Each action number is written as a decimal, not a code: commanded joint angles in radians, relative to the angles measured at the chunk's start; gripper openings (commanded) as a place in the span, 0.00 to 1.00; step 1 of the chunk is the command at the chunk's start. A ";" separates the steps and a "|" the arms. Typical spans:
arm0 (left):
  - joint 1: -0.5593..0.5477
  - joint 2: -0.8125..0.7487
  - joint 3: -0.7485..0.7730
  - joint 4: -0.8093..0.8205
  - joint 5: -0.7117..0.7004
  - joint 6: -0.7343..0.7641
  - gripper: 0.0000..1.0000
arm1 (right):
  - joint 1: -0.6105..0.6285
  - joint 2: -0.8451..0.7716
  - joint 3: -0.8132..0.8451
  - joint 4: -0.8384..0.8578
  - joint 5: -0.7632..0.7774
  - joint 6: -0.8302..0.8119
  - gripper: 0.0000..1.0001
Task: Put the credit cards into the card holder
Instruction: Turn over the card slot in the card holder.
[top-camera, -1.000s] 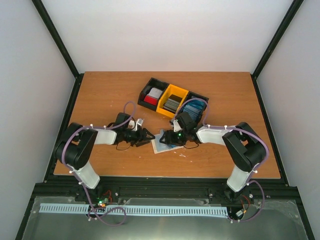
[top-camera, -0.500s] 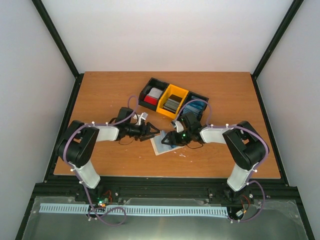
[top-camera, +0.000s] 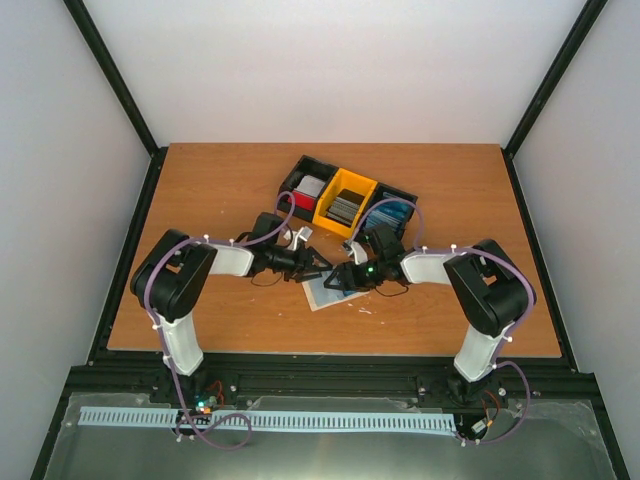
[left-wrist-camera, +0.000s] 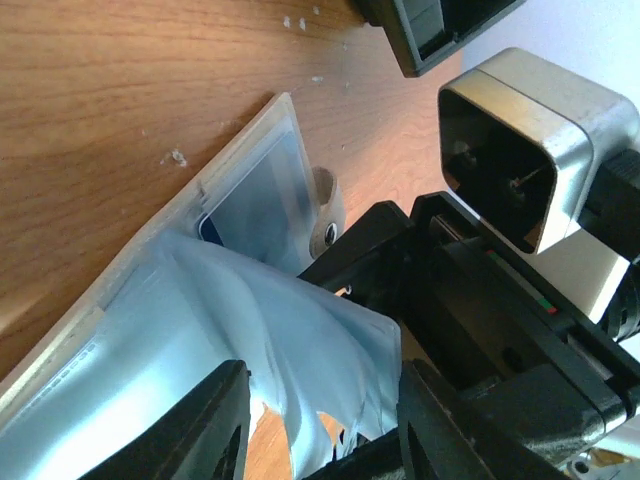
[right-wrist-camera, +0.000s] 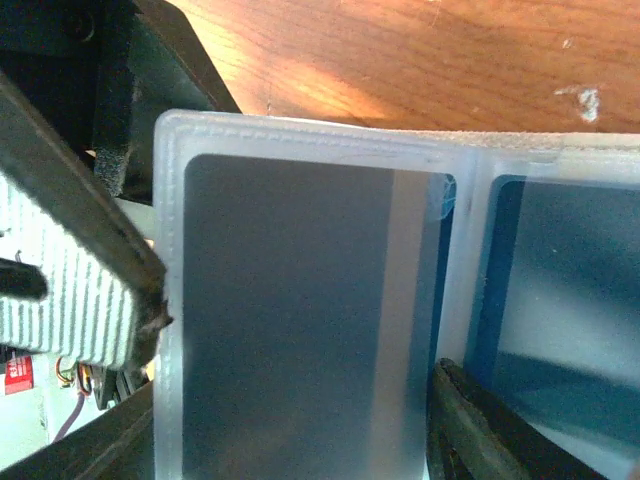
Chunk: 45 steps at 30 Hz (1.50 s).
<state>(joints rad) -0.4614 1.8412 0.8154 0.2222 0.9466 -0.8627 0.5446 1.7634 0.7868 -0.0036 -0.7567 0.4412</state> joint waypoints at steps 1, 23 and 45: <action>-0.003 0.006 0.029 -0.024 -0.022 -0.006 0.40 | -0.005 0.031 0.005 -0.067 0.005 -0.030 0.57; -0.004 -0.035 -0.019 0.039 -0.017 -0.015 0.38 | -0.020 0.027 0.003 -0.065 -0.007 -0.028 0.57; -0.003 0.023 0.044 -0.111 -0.009 0.034 0.02 | -0.035 -0.121 0.036 -0.212 0.133 -0.038 0.70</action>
<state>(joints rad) -0.4641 1.8675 0.8276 0.1768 0.9436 -0.8780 0.5316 1.7275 0.8177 -0.1310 -0.7341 0.3847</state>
